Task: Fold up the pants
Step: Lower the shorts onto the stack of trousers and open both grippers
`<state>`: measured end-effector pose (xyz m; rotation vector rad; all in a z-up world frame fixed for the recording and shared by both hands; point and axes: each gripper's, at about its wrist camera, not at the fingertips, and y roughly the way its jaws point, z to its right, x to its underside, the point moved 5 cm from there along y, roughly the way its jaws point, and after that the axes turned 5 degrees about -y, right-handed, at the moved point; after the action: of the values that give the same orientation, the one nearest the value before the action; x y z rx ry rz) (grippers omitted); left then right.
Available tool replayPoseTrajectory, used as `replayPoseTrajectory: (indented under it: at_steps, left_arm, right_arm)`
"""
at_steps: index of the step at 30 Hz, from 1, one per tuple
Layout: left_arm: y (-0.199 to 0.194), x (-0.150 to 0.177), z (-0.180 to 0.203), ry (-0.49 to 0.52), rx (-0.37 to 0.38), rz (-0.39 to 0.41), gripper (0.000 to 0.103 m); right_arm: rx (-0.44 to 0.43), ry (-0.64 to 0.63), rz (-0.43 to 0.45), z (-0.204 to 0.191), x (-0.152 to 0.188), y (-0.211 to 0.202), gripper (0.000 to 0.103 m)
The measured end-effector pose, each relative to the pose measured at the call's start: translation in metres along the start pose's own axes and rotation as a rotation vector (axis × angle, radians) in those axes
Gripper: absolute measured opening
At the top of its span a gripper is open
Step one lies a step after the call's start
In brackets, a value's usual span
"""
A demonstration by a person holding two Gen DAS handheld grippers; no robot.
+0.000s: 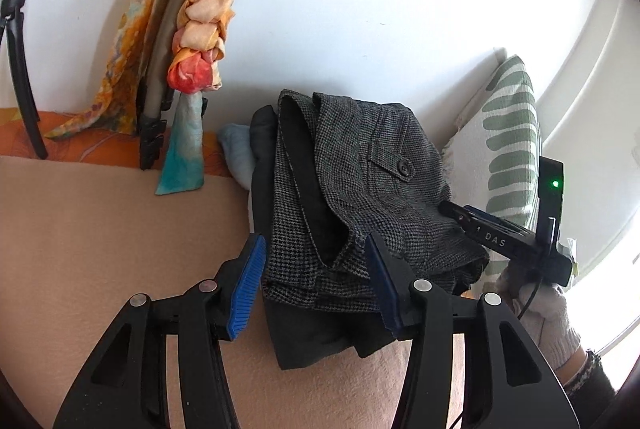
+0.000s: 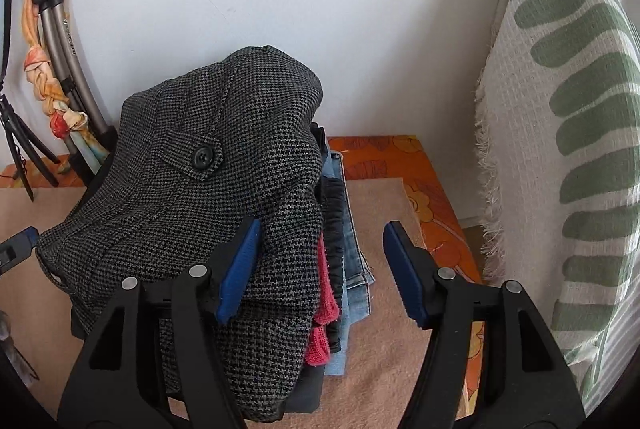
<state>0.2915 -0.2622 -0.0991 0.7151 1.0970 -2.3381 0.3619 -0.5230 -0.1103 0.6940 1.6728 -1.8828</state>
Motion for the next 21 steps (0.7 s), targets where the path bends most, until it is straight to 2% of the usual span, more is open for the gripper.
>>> replayPoseTrajectory:
  at_steps: [5, 11, 13, 17, 21]
  left_arm:
    - [-0.017, 0.001, 0.008, 0.081, -0.024, 0.026, 0.050]
    - [-0.042, 0.001, 0.014, 0.116, -0.036, 0.028, 0.051]
    - [-0.052, 0.003, 0.018, 0.141, -0.057, 0.035, 0.062]
    - [-0.072, 0.008, 0.028, 0.182, -0.066, 0.047, 0.063]
    - [-0.096, 0.015, 0.042, 0.237, -0.064, 0.069, 0.074]
  right_arm:
    - [-0.003, 0.040, -0.008, 0.001, -0.003, -0.007, 0.067]
    - [0.000, 0.067, 0.028, -0.003, 0.001, -0.044, 0.067]
    - [-0.003, 0.075, 0.036, -0.004, 0.005, -0.057, 0.068]
    - [-0.002, 0.092, 0.052, -0.006, 0.013, -0.086, 0.068]
    - [-0.002, 0.111, 0.063, -0.009, 0.024, -0.114, 0.077]
